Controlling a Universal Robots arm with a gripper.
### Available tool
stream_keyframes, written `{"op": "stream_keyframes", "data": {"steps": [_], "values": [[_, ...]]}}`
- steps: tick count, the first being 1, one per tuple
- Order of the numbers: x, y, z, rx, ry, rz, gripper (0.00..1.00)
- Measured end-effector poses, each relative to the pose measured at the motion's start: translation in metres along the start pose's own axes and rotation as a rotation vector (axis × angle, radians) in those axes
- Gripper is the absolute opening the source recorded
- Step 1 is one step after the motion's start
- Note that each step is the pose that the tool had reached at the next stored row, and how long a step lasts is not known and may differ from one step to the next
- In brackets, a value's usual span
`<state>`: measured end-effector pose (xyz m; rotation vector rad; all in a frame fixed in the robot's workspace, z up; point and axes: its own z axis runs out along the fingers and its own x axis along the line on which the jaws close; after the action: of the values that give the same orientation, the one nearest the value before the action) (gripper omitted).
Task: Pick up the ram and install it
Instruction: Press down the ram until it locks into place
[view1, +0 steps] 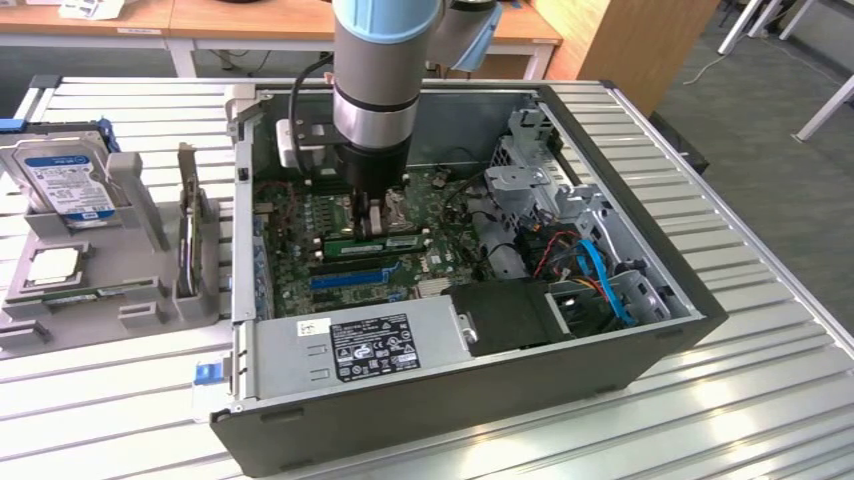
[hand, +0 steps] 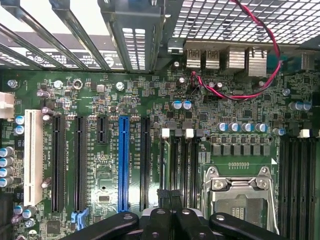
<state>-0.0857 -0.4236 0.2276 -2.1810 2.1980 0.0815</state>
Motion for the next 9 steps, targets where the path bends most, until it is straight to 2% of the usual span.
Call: {"op": "stream_keyframes", "data": {"steps": [9], "values": [[0.0002,0.0000,0.0025,-0.0001,0.0001,0.000,0.10]]}}
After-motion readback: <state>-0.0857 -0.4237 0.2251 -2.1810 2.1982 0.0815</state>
